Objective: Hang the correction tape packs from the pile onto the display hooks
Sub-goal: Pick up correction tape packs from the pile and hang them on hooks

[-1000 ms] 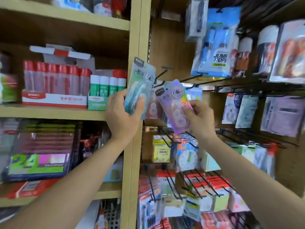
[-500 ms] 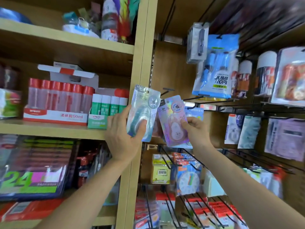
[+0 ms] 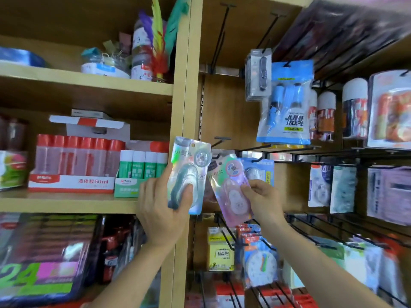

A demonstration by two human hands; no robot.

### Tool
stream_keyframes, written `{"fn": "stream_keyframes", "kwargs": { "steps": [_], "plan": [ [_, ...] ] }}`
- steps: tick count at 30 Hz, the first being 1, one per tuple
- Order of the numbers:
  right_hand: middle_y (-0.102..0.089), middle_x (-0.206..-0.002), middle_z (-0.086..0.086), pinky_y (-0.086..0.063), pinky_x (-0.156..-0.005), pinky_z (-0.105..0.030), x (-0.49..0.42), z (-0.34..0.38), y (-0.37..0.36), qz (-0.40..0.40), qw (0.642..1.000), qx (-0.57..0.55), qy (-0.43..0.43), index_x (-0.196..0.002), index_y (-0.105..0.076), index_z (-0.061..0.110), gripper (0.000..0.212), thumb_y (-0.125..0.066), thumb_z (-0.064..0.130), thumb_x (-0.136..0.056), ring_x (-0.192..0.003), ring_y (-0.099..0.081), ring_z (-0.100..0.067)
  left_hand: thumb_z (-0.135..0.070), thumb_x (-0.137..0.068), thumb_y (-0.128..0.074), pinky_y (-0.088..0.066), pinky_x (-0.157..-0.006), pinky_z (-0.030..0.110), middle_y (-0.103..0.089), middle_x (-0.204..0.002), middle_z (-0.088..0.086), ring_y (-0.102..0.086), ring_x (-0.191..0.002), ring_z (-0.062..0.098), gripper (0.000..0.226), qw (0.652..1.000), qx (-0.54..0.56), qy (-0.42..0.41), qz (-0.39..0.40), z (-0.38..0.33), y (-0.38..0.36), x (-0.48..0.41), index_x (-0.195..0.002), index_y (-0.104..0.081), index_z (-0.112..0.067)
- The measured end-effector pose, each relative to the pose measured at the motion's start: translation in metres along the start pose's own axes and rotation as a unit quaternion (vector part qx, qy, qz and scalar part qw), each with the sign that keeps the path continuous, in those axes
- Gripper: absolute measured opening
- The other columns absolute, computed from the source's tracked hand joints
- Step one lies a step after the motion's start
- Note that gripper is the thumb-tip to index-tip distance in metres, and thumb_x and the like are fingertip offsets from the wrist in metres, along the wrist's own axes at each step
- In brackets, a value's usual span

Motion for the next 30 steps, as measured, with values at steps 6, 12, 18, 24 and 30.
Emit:
{"fn": "stream_keyframes", "kwargs": {
  "steps": [6, 12, 18, 24, 30],
  "plan": [
    [-0.071, -0.084, -0.020, -0.049, -0.065, -0.035, 0.001, 0.003, 0.000, 0.033, 0.998, -0.031, 0.045, -0.079, -0.067, 0.010, 0.017, -0.061, 0.011, -0.096, -0.072, -0.063, -0.019, -0.042, -0.091, -0.063, -0.038, -0.076, 0.024, -0.062, -0.095, 0.010, -0.056, -0.088, 0.021, 0.052, 1.000, 0.005, 0.007, 0.008, 0.001, -0.001, 0.001, -0.125, -0.065, -0.002],
    [-0.074, -0.083, -0.009, -0.052, -0.063, -0.031, 0.004, 0.012, -0.001, 0.012, 0.994, -0.051, 0.097, -0.084, -0.069, 0.014, 0.014, -0.062, 0.011, -0.096, -0.074, -0.066, -0.014, -0.045, -0.090, -0.063, -0.037, -0.075, 0.022, -0.062, -0.095, 0.009, -0.056, -0.088, 0.019, 0.056, 1.000, 0.002, 0.014, 0.010, 0.003, -0.003, 0.000, -0.127, -0.063, -0.003],
    [-0.075, -0.085, -0.007, -0.055, -0.062, -0.031, -0.009, 0.002, -0.015, 0.004, 0.997, -0.053, 0.057, -0.092, -0.069, 0.007, 0.011, -0.061, 0.013, -0.097, -0.077, -0.070, -0.016, -0.045, -0.091, -0.062, -0.042, -0.072, 0.026, -0.062, -0.096, 0.010, -0.056, -0.088, 0.019, 0.058, 1.000, 0.001, 0.012, 0.008, 0.004, -0.003, 0.002, -0.130, -0.061, -0.003],
    [-0.071, -0.070, 0.002, -0.057, -0.069, -0.049, -0.011, -0.021, -0.030, 0.055, 0.998, -0.018, 0.004, -0.084, -0.069, 0.012, 0.016, -0.062, 0.019, -0.097, -0.064, -0.065, -0.012, -0.046, -0.091, -0.062, -0.044, -0.070, 0.027, -0.062, -0.096, 0.009, -0.057, -0.087, 0.018, 0.057, 1.000, 0.005, 0.006, 0.003, 0.005, -0.003, 0.002, -0.130, -0.061, -0.004],
    [-0.063, -0.101, 0.017, -0.050, -0.076, -0.024, 0.007, 0.013, -0.023, -0.029, 0.959, 0.154, 0.236, -0.118, -0.060, 0.024, 0.026, -0.063, 0.015, -0.094, -0.091, -0.061, -0.001, -0.045, -0.089, -0.064, -0.046, -0.069, 0.027, -0.062, -0.096, 0.006, -0.055, -0.088, 0.015, 0.057, 0.999, 0.021, 0.025, 0.006, 0.006, -0.003, 0.002, -0.129, -0.062, -0.005]
  ]
}}
Point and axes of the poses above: each hand's wrist, its own x-axis away from the middle knuckle, its own y-axis out of the back of the hand, z = x × y, the point moved 6 cm from there along -x, towards the middle knuckle
